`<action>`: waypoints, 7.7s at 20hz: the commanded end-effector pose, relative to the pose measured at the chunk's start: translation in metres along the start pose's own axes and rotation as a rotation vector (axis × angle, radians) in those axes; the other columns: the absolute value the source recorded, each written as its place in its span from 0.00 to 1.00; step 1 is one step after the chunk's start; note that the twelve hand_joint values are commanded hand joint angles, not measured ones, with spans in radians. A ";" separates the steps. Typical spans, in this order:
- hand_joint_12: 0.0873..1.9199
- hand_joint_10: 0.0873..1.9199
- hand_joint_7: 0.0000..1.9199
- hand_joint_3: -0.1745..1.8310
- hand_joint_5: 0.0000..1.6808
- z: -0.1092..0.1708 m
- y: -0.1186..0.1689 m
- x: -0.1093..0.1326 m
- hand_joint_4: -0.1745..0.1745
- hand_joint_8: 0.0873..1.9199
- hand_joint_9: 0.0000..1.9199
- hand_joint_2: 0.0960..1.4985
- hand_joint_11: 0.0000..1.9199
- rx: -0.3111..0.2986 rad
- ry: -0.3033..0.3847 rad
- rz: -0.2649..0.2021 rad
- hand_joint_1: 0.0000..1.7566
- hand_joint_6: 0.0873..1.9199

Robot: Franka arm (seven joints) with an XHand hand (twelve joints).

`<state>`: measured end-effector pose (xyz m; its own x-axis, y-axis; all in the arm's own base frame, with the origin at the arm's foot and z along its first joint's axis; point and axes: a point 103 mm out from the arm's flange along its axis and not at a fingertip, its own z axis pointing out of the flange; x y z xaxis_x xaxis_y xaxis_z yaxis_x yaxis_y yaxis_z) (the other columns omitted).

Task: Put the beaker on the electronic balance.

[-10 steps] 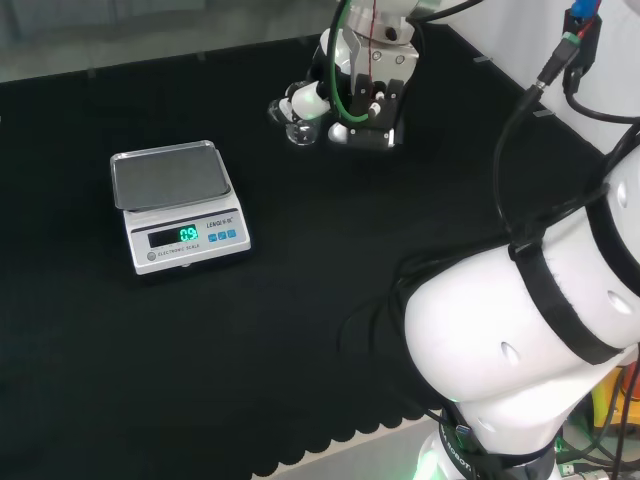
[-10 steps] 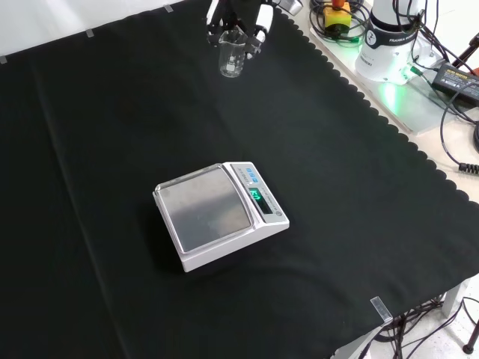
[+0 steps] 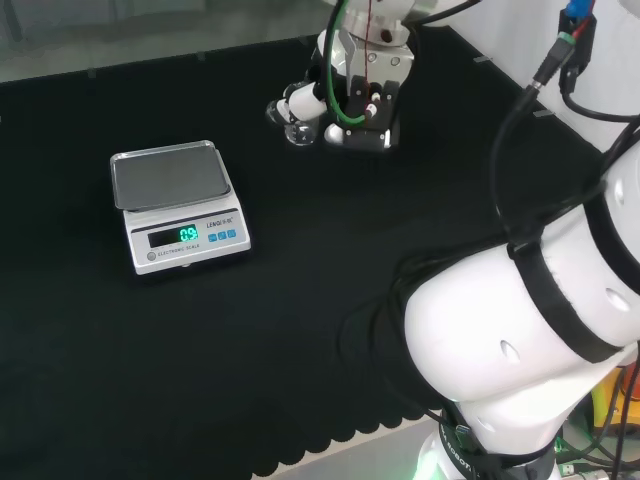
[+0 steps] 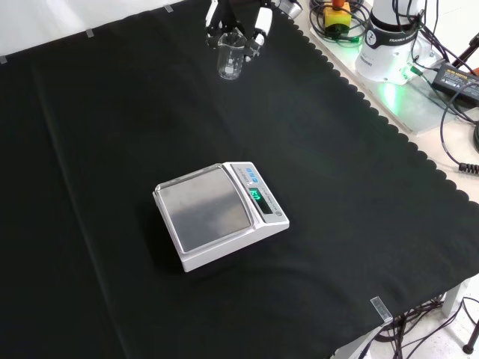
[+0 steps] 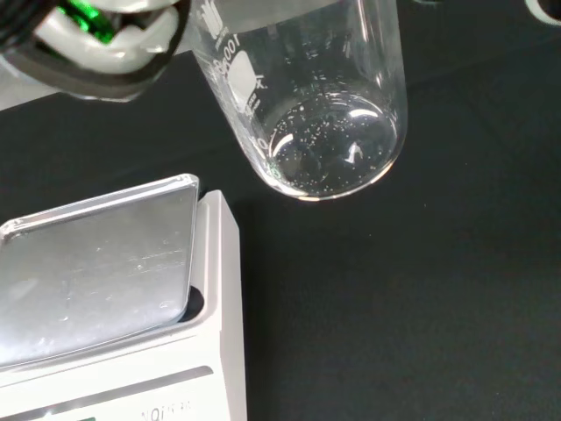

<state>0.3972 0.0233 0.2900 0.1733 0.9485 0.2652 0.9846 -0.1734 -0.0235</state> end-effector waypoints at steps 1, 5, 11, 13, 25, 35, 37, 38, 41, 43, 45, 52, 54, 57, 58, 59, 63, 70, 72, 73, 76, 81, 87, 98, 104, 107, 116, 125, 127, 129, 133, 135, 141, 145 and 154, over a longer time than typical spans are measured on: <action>0.30 0.09 0.90 0.49 0.76 -0.006 0.027 0.013 0.00 0.16 0.99 0.35 0.87 0.049 -0.053 -0.021 0.68 0.35; 0.30 0.09 0.90 0.49 0.76 -0.002 0.050 0.027 0.00 0.16 0.99 0.35 0.87 0.096 -0.117 -0.078 0.68 0.35; 0.30 0.09 0.90 0.49 0.76 0.005 0.097 0.030 0.00 0.16 0.99 0.35 0.87 0.156 -0.228 -0.193 0.68 0.35; 0.30 0.09 0.90 0.49 0.76 0.008 0.115 0.029 0.00 0.16 0.99 0.35 0.87 0.172 -0.236 -0.211 0.68 0.35; 0.30 0.09 0.90 0.49 0.76 0.025 0.186 0.102 0.00 0.16 0.99 0.35 0.87 0.184 -0.194 -0.274 0.68 0.36; 0.30 0.09 0.91 0.50 0.76 0.053 0.188 0.122 0.00 0.15 0.99 0.34 0.87 0.260 -0.048 -0.249 0.68 0.36; 0.30 0.09 0.91 0.50 0.76 0.057 0.188 0.121 0.00 0.15 0.99 0.34 0.87 0.258 -0.046 -0.239 0.68 0.36; 0.30 0.09 0.91 0.50 0.76 0.058 0.188 0.120 0.00 0.15 0.99 0.34 0.87 0.259 -0.047 -0.240 0.68 0.36; 0.30 0.09 0.91 0.50 0.76 0.064 0.189 0.119 0.00 0.15 0.99 0.34 0.87 0.246 -0.039 -0.234 0.68 0.36; 0.30 0.09 0.91 0.50 0.76 0.070 0.190 0.119 0.00 0.15 0.99 0.34 0.87 0.252 -0.049 -0.243 0.68 0.36; 0.30 0.09 0.91 0.50 0.76 0.076 0.192 0.120 0.00 0.15 0.99 0.34 0.87 0.257 -0.048 -0.245 0.68 0.36; 0.30 0.09 0.91 0.50 0.76 0.103 0.198 0.127 0.00 0.15 0.99 0.34 0.87 0.286 -0.048 -0.251 0.68 0.36; 0.30 0.09 0.91 0.50 0.76 0.101 0.197 0.114 0.00 0.15 0.99 0.34 0.87 0.284 -0.029 -0.254 0.68 0.36; 0.30 0.09 0.91 0.50 0.76 0.103 0.198 0.111 0.00 0.15 0.99 0.34 0.87 0.288 -0.035 -0.255 0.68 0.36; 0.30 0.09 0.91 0.50 0.76 0.105 0.198 0.112 0.00 0.15 0.99 0.34 0.87 0.288 -0.054 -0.245 0.68 0.36; 0.30 0.09 0.91 0.50 0.76 0.107 0.198 0.115 0.00 0.15 0.99 0.34 0.87 0.290 -0.068 -0.244 0.68 0.36; 0.30 0.09 0.91 0.50 0.76 0.114 0.199 0.116 0.00 0.15 0.99 0.34 0.87 0.279 -0.078 -0.245 0.68 0.36; 0.30 0.10 0.91 0.50 0.76 0.148 0.198 0.152 0.00 0.15 0.99 0.34 0.87 0.301 -0.119 -0.264 0.68 0.36; 0.30 0.10 0.91 0.50 0.76 0.151 0.197 0.154 0.00 0.15 0.99 0.34 0.87 0.307 -0.112 -0.269 0.68 0.36; 0.30 0.10 0.91 0.50 0.76 0.151 0.196 0.154 0.00 0.15 0.99 0.34 0.87 0.310 -0.111 -0.272 0.68 0.36; 0.30 0.10 0.91 0.50 0.76 0.152 0.192 0.156 0.00 0.15 0.99 0.34 0.87 0.313 -0.105 -0.267 0.68 0.36; 0.30 0.10 0.91 0.50 0.76 0.155 0.187 0.155 0.00 0.15 0.99 0.34 0.86 0.335 -0.105 -0.254 0.68 0.36; 0.30 0.10 0.91 0.50 0.76 0.158 0.187 0.146 0.00 0.15 0.99 0.34 0.86 0.355 -0.097 -0.235 0.68 0.36; 0.31 0.10 0.91 0.50 0.76 0.170 0.185 0.130 0.00 0.15 0.98 0.34 0.86 0.358 -0.066 -0.246 0.68 0.36; 0.31 0.10 0.91 0.50 0.76 0.170 0.185 0.127 0.00 0.14 0.98 0.34 0.86 0.359 -0.070 -0.244 0.68 0.37; 0.31 0.10 0.91 0.50 0.76 0.170 0.187 0.134 0.00 0.14 0.98 0.34 0.86 0.358 -0.089 -0.241 0.68 0.37; 0.31 0.10 0.91 0.50 0.76 0.166 0.186 0.124 0.00 0.14 0.98 0.34 0.86 0.350 -0.076 -0.241 0.68 0.37; 0.31 0.11 0.91 0.51 0.76 0.168 0.186 0.118 0.00 0.14 0.98 0.34 0.86 0.344 -0.054 -0.218 0.68 0.37; 0.31 0.11 0.91 0.51 0.76 0.170 0.186 0.117 0.00 0.14 0.98 0.34 0.86 0.345 -0.047 -0.218 0.68 0.37; 0.31 0.11 0.91 0.51 0.76 0.173 0.187 0.115 0.00 0.14 0.98 0.34 0.86 0.366 -0.040 -0.220 0.68 0.37; 0.35 0.11 0.89 0.50 0.76 0.181 0.190 0.106 0.28 0.14 0.96 0.33 0.82 0.414 -0.010 -0.225 0.67 0.35; 0.38 0.11 0.87 0.49 0.76 0.182 0.192 0.104 0.76 0.15 0.95 0.34 0.78 0.425 -0.008 -0.231 0.65 0.34; 0.51 0.11 0.69 0.39 0.55 0.175 0.194 0.105 0.02 0.31 0.80 0.33 0.64 0.440 -0.027 -0.247 0.49 0.44; 0.65 0.29 0.46 0.32 0.30 0.163 0.194 0.103 0.17 0.44 0.50 0.34 0.45 0.427 -0.047 -0.256 0.41 0.43; 0.77 0.42 0.00 0.15 0.12 0.126 0.198 0.082 0.25 0.37 0.00 0.39 0.07 0.441 -0.034 -0.238 0.29 0.02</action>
<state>0.6095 0.1201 0.1667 -0.0770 0.9591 0.2722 0.9083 0.1801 -0.3776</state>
